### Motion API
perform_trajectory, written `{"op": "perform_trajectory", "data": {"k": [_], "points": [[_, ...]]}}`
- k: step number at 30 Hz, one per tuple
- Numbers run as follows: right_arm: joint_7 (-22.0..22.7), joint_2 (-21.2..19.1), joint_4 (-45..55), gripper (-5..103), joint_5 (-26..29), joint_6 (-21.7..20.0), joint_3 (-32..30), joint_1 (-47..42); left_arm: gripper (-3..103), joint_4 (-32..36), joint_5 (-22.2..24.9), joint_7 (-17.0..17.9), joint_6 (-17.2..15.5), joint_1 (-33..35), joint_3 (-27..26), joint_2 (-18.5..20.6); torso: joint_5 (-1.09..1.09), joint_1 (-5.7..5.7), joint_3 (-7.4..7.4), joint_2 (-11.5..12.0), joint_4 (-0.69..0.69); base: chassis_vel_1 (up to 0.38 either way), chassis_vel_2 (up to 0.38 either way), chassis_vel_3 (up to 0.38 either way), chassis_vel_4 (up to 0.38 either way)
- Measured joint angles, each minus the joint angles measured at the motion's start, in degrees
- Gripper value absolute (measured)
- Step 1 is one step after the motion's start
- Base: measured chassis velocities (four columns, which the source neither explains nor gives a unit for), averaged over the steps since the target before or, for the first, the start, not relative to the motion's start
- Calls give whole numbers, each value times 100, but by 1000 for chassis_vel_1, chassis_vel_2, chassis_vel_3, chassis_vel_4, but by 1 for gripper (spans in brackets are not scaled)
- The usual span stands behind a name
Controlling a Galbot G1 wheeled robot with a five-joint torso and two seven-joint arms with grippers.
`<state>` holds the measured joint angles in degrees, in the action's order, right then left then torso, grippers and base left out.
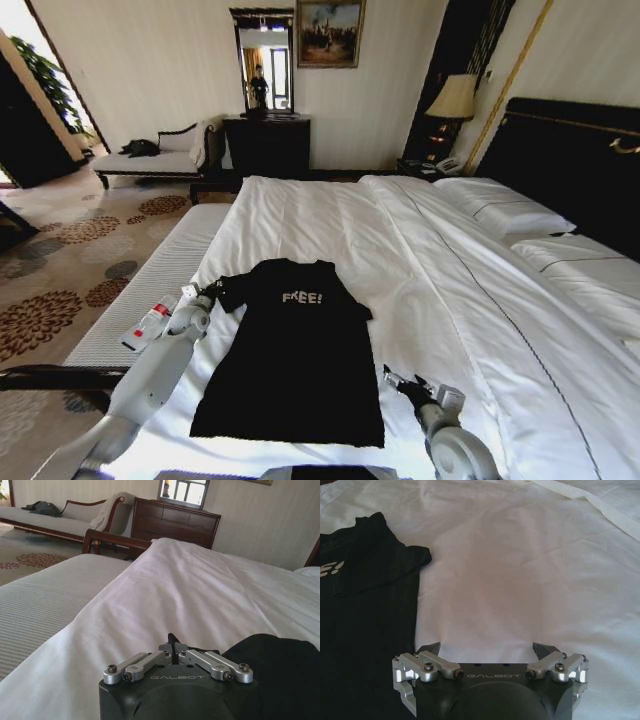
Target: Fold the clothes on the bed.
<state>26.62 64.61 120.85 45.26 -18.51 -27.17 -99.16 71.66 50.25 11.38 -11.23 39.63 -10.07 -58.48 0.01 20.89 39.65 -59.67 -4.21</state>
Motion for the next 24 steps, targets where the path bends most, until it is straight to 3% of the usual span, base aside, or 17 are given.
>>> {"op": "perform_trajectory", "data": {"k": [24], "points": [[56, -156, 70, 100, 172, -22, 5, 93, 1, -109, -31, 95, -16, 145, -61, 94, -1, 0, 0, 0, 1, 0, 0, 0, 0]]}}
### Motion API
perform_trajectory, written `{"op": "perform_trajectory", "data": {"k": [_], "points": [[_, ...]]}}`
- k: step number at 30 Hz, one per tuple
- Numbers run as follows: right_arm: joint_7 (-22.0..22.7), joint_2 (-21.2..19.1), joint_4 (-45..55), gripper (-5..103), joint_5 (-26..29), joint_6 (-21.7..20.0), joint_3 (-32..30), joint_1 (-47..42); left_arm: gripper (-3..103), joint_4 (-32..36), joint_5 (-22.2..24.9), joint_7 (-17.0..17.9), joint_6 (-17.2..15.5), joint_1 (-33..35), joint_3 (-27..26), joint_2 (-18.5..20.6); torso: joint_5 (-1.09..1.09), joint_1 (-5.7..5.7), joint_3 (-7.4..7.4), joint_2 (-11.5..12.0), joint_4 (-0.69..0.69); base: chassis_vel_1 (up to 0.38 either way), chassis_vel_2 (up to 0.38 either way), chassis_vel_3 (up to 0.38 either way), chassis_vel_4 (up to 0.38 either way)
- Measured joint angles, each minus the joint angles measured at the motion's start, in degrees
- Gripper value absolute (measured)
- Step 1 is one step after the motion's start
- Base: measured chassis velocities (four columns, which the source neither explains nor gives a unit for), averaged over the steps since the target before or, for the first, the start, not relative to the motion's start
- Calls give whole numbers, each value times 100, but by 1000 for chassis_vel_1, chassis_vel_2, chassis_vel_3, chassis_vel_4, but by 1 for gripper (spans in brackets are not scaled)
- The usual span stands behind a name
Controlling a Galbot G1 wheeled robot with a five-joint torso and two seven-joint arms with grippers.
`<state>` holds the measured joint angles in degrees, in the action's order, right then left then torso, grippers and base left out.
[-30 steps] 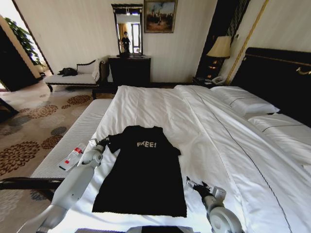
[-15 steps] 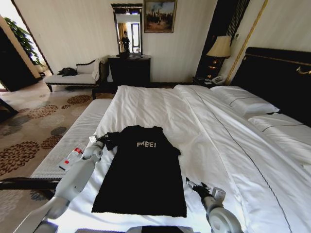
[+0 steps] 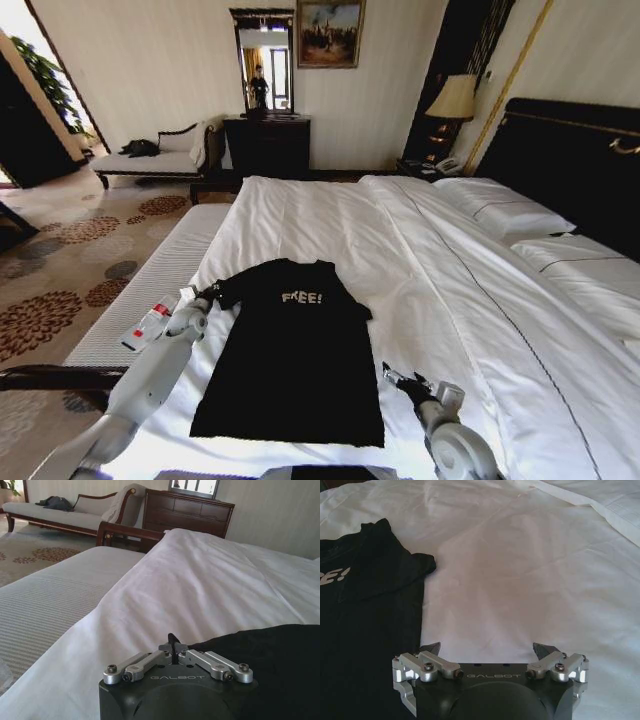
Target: Fold the clothes on the bed.
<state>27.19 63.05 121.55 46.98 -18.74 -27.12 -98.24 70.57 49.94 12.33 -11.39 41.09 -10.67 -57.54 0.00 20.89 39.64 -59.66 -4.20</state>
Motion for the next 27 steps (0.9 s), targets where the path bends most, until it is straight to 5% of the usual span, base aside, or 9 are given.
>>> {"op": "perform_trajectory", "data": {"k": [2, 14, 21, 27], "points": [[1, -4, 10, 100, 1, 0, -4, -8, -1, -9, 7, 45, -4, -21, 16, -3, 0, 0, 0, 0, 0, 0, 0, 0, 0], [-61, -292, 74, 100, -40, 88, -32, 188, 41, 598, -140, 132, -49, 508, -216, 334, 0, 0, 0, 0, 0, 0, 0, 0, 0], [-156, -756, -39, 100, -229, 205, 99, 719, 69, 1510, -548, 10, 175, 1714, -879, 665, -3, 0, 0, 0, 2, 0, 0, 0, 0], [-493, -1065, -432, 100, -1316, 706, 650, 1230, 89, 2800, -506, -158, 227, 3107, -1553, 572, 1, -1, 0, 0, 1, 0, 0, 0, 0]]}}
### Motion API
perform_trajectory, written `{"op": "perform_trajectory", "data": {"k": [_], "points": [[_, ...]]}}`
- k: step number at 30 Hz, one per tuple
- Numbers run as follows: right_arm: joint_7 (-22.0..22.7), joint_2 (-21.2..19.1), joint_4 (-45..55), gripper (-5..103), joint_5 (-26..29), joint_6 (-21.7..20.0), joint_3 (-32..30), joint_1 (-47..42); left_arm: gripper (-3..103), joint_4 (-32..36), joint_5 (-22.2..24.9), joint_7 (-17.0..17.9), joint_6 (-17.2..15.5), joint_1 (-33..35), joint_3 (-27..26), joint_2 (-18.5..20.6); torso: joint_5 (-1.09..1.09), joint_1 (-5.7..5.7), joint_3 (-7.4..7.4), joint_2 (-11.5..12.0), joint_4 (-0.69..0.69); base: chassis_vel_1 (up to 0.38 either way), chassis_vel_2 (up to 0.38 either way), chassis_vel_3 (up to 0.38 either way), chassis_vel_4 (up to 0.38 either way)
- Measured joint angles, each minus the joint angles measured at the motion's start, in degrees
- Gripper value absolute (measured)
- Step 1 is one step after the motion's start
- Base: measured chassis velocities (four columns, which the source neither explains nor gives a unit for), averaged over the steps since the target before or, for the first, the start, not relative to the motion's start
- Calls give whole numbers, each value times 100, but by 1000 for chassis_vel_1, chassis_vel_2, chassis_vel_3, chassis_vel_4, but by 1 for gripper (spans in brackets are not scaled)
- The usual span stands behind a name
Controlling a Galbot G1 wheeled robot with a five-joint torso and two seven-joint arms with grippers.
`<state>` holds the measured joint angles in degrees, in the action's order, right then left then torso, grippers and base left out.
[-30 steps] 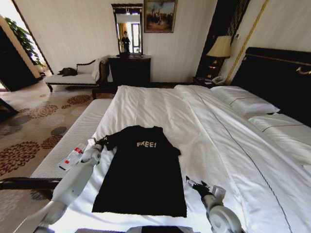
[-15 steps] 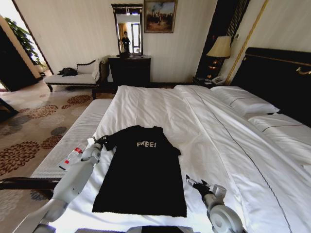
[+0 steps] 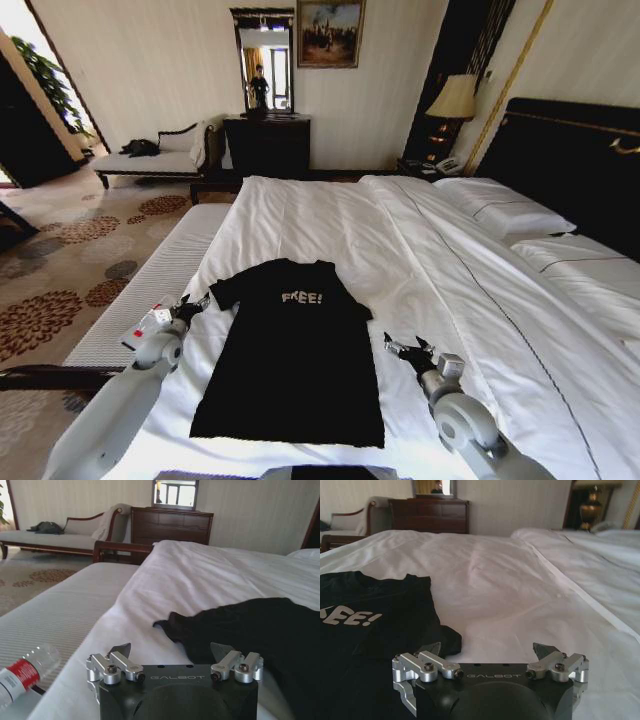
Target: Fold the clothes on the bed.
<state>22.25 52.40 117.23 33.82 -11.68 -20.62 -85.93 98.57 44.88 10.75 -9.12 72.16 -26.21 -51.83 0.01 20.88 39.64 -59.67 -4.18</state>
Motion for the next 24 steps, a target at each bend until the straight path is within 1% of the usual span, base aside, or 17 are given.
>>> {"op": "perform_trajectory", "data": {"k": [1, 2, 3, 5, 6, 8, 9, 11, 13, 16, 18, 20, 21, 22, 24], "points": [[-60, -29, -70, 100, -141, 64, 80, 63, 95, 178, -4, -8, 0, 188, -63, -44, 0, 0, 0, 0, 0, 0, 0, 0, 0], [-60, -29, -70, 100, -141, 64, 80, 63, 95, 178, -4, -8, 0, 188, -63, -44, 0, 0, 0, 0, 0, 0, 0, 0, 0], [-145, -66, -167, 100, -300, 147, 190, 148, 98, 422, -29, -20, 0, 443, -144, -120, -1, 0, 0, 0, 0, 0, 0, 0, 0], [-332, -147, -345, 100, -591, 306, 401, 303, 100, 764, -103, -45, 1, 814, -254, -262, 0, 0, 0, 0, 0, 0, 0, 0, 0], [-332, -147, -345, 100, -591, 306, 401, 303, 100, 764, -103, -45, 1, 814, -254, -262, 0, 0, 0, 0, 0, 0, 0, 0, 0], [-504, -195, -457, 100, -849, 479, 510, 390, 100, 948, -203, -59, 13, 1025, -281, -365, 0, 0, 0, 0, 1, 0, 0, 0, 0], [-554, -200, -475, 100, -945, 541, 523, 390, 100, 997, -226, -59, 17, 1053, -252, -386, 1, 0, 0, 0, 0, 0, 0, 0, 0], [-608, -198, -488, 100, -1039, 616, 554, 392, 100, 1063, -249, -60, 18, 1109, -201, -411, -3, 0, 0, 0, -6, 0, 0, 0, 0], [-646, -189, -524, 100, -1109, 670, 630, 446, 100, 1122, -264, -60, 19, 1183, -205, -436, -3, 0, 0, 0, -7, 0, 0, 0, 0], [-760, -143, -703, 100, -1383, 839, 915, 670, 100, 1311, -323, -52, 22, 1434, -276, -524, 1, 0, 0, 0, 1, 0, 0, 0, 0], [-793, -118, -753, 100, -1470, 878, 991, 715, 100, 1367, -329, -45, 22, 1484, -277, -538, 0, 0, 0, 0, 2, 0, 0, 0, 0], [-840, -68, -862, 100, -1578, 956, 1157, 829, 100, 1486, -335, -28, 22, 1565, -253, -536, -1, 0, 0, 0, -4, 0, 0, 0, 0], [-854, -46, -925, 100, -1596, 982, 1271, 937, 100, 1544, -336, -20, 21, 1608, -250, -533, -2, 0, 0, 0, -4, 0, 0, 0, 0], [-854, -46, -925, 100, -1596, 982, 1271, 937, 100, 1544, -336, -20, 21, 1608, -250, -533, -2, 0, 0, 0, -4, 0, 0, 0, 0], [-870, 6, -1049, 100, -1591, 1017, 1514, 1206, 100, 1684, -330, 8, 14, 1699, -250, -530, -1, 0, 0, 0, -1, 0, 0, 0, 0]]}}
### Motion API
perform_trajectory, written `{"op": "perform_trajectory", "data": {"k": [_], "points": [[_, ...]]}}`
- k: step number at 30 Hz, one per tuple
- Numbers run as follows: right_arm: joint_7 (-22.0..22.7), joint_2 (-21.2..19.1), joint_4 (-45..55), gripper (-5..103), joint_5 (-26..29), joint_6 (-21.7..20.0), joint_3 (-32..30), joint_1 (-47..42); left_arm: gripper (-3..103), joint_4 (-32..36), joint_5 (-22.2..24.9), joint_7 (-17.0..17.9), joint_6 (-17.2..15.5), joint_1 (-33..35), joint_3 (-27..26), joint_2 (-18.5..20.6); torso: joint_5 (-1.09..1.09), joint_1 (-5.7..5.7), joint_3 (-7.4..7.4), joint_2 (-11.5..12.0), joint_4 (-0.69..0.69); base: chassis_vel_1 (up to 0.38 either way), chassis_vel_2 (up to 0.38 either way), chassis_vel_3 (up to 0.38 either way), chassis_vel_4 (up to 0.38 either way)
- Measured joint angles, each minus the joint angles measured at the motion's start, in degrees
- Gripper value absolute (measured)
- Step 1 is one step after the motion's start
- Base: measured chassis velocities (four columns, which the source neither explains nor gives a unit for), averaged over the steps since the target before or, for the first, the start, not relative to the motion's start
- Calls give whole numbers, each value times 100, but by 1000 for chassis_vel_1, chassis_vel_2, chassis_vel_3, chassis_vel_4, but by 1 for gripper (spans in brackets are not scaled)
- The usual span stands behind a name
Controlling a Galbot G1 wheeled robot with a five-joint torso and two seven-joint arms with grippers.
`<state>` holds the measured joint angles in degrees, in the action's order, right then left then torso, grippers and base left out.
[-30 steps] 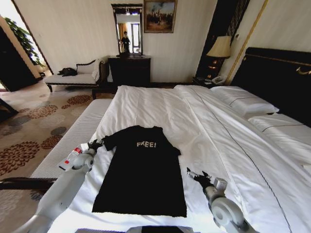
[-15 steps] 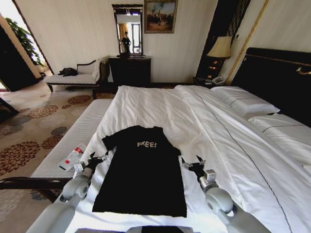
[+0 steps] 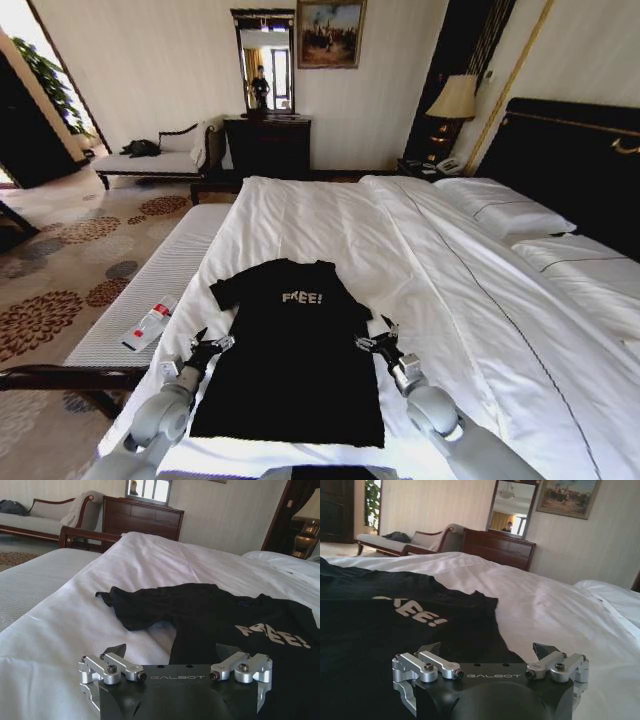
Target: Fold the clothes on the bed.
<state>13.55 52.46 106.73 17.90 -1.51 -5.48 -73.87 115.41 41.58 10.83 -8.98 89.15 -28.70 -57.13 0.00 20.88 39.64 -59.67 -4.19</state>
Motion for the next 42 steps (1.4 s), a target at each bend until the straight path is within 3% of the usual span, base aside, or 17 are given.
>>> {"op": "perform_trajectory", "data": {"k": [16, 33, 37, 39, 42], "points": [[-87, 384, -969, 100, 51, 138, 1205, 1188, 100, 520, 98, 85, -62, 415, -12, 104, 0, 0, 1, 0, 0, 0, 0, 0, 0], [-125, 698, -1588, 103, 30, 272, 1113, 1348, 100, 552, 181, 188, -86, 385, -128, -3, -1, 1, 0, 0, -1, 0, 0, 0, 0], [-128, 751, -1640, 89, 149, 253, 1114, 1336, 100, 543, 255, 201, -91, 372, -212, -25, 0, 0, 0, 0, -1, 0, 0, 0, 0], [-129, 765, -1666, 89, 150, 251, 1114, 1344, 100, 542, 258, 202, -91, 383, -218, -34, 0, 0, 0, 0, -1, 0, 0, 0, 0], [-129, 792, -1722, 75, 158, 238, 1125, 1387, 100, 539, 263, 202, -91, 408, -221, -72, 0, 0, 0, 0, 0, 0, 0, 0, 0]]}}
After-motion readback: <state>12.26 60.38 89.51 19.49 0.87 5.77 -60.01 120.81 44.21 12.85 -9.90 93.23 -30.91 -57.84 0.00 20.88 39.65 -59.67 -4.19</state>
